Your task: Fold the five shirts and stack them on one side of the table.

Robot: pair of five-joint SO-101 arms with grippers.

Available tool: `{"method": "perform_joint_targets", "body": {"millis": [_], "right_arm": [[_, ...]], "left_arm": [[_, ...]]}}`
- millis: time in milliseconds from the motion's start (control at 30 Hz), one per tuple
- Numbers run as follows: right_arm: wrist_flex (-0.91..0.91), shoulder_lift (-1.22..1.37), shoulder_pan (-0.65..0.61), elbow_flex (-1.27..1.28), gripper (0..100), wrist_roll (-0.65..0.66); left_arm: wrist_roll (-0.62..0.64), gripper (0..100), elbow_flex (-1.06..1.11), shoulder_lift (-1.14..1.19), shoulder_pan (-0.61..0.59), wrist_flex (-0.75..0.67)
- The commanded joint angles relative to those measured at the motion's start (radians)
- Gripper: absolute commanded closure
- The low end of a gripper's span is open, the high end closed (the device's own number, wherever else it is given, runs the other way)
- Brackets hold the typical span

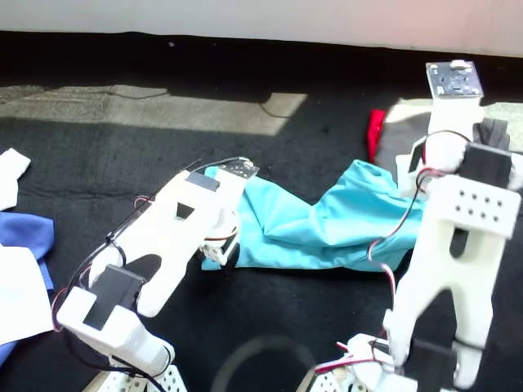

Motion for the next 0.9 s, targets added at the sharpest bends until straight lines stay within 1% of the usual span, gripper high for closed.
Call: {"method": "perform_joint_targets", "body": {"millis": [0,133,267,433,600,700,867], "right_arm": [[0.012,-0.133,-0.018,0.005,85.0,0.011],[0.015,-0.229,-0.079,0.117,85.0,0.011],[-0.031,-0.291,-0.124,0.335,85.0,0.011],[-0.220,-0.352,-0.128,0.628,85.0,0.011],[-0.372,-0.358,-0.128,0.840,85.0,0.011],[-0.403,-0.363,-0.128,0.901,84.8,0.011],[-0.397,-0.367,-0.160,0.914,84.6,0.011]], "left_arm": [[0.005,86,-0.019,0.044,-0.002,-0.003],[0.005,95,-0.044,0.041,0.002,-0.003],[0.005,96,-0.079,0.041,-0.004,0.021],[0.003,96,-0.182,0.018,-0.007,0.163],[-0.002,96,-0.291,-0.114,-0.008,0.304],[-0.002,96,-0.346,-0.188,-0.038,0.381],[-0.005,96,-0.440,-0.260,-0.154,0.489]]}}
